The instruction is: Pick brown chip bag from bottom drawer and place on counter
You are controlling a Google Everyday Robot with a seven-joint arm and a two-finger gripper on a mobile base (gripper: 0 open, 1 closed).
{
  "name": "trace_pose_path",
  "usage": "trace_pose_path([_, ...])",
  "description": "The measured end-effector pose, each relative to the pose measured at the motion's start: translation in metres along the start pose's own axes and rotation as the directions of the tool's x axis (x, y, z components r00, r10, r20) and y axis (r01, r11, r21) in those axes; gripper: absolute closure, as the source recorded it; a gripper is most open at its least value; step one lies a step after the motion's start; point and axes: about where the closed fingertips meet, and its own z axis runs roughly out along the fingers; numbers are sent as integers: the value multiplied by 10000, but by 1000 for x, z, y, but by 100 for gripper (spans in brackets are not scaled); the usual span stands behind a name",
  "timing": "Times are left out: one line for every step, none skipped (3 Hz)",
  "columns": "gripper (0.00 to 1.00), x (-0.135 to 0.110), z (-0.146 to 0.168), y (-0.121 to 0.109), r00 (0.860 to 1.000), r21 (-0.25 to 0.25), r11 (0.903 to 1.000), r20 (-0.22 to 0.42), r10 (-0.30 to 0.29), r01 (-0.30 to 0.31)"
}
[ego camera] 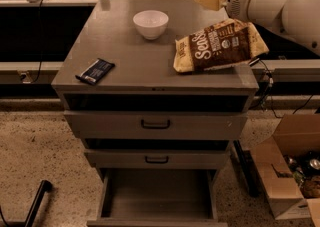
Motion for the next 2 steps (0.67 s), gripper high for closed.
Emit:
trace_pose_path([0,0,1,1,10000,-24,10000,6,-2,2])
trace_pose_path([0,0,1,1,10000,-25,10000,6,-2,2])
